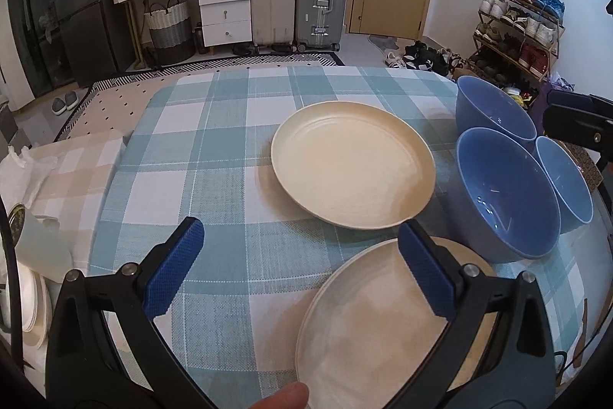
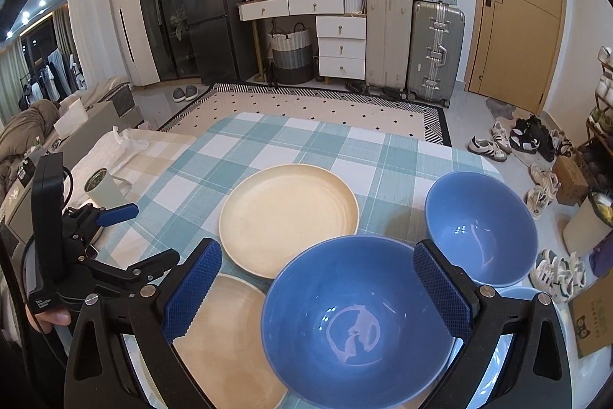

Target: Organize plates and bowls

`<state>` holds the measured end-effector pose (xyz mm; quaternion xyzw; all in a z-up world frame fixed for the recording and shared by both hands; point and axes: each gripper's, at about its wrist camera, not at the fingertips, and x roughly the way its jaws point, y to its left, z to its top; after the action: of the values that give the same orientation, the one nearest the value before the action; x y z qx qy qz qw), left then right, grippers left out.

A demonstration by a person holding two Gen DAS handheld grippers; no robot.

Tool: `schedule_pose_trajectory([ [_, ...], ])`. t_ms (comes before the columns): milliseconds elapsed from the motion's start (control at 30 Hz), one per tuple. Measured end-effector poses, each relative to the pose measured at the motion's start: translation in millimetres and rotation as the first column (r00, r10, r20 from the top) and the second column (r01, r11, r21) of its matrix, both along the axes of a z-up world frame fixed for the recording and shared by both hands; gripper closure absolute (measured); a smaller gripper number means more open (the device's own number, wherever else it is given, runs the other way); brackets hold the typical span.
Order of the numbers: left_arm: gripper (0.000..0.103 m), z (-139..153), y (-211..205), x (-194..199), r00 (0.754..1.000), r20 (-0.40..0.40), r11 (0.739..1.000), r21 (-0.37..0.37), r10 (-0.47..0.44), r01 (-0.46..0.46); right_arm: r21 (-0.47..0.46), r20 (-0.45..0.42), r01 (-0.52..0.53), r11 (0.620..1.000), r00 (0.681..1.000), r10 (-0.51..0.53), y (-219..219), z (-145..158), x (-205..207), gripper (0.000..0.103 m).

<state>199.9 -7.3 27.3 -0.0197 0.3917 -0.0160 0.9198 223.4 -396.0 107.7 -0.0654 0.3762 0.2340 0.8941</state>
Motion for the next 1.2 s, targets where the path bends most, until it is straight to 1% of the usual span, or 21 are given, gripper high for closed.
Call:
schedule_pose_trajectory([
  [300,0.002,-16.6,7.3,30.6,0.999,-0.039,1.0,-0.006,0.007,-0.008,-0.034,-0.067,-0.021,0.999,0.998,0.019,18.1,-24.0,38.1,0.001],
  [633,0.002,-32.4,14.8,57.7,0.997,-0.077,0.999,-0.026,0.019,-0.021,-0.057,-0.121,-0.027,0.998,0.992,0.02,26.5,-42.7,72.7,0.001],
  [1200,0.003,-57.5,16.5,93.9,0.988,-0.151,0.999,-0.042,0.022,-0.029,-0.105,-0.186,-0.035,0.994,0.982,0.014,35.4,-62.8,119.5,0.001],
])
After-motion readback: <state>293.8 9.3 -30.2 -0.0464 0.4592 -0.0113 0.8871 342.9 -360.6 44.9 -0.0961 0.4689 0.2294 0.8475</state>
